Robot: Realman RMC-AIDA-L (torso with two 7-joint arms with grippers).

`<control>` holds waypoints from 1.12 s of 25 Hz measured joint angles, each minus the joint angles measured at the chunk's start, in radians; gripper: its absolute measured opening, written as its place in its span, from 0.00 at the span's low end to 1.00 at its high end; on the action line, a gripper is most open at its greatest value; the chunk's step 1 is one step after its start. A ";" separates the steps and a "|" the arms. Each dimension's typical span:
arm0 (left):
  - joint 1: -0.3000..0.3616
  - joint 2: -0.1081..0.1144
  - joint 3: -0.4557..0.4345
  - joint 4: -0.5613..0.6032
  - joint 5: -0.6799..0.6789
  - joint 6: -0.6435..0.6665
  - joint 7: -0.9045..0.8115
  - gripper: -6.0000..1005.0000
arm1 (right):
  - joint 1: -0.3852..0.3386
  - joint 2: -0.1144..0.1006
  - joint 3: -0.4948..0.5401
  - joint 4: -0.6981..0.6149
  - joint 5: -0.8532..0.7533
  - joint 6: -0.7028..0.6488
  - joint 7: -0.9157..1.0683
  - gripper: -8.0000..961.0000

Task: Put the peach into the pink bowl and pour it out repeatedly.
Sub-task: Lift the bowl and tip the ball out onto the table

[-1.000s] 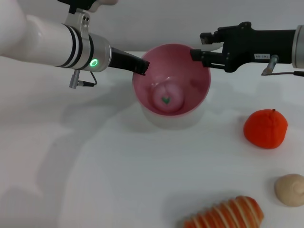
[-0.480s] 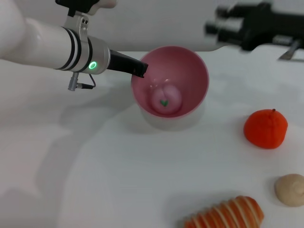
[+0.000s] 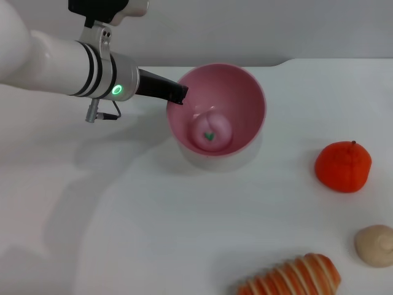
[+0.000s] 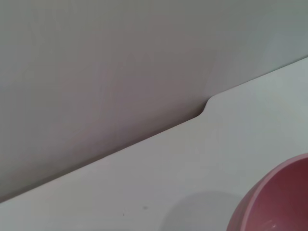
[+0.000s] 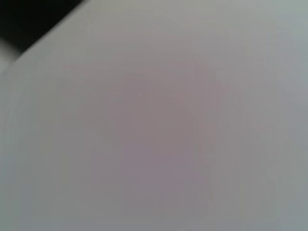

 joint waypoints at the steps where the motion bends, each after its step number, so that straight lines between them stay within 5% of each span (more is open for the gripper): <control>1: 0.001 0.000 0.000 0.000 0.000 0.001 0.000 0.05 | -0.001 -0.001 0.000 0.050 0.061 -0.029 -0.053 0.49; 12: 0.035 -0.004 0.039 0.016 -0.009 -0.071 0.006 0.05 | -0.022 0.000 0.026 0.114 0.119 -0.051 -0.127 0.49; 16: 0.135 -0.003 0.248 0.097 -0.066 -0.361 0.071 0.05 | -0.026 0.000 0.034 0.142 0.126 -0.052 -0.138 0.49; 22: 0.167 -0.004 0.364 0.139 -0.090 -0.471 0.112 0.05 | -0.037 -0.001 0.056 0.149 0.127 -0.048 -0.139 0.49; 28: 0.248 -0.004 0.548 0.178 -0.090 -0.737 0.173 0.04 | -0.054 -0.003 0.088 0.149 0.126 -0.050 -0.139 0.49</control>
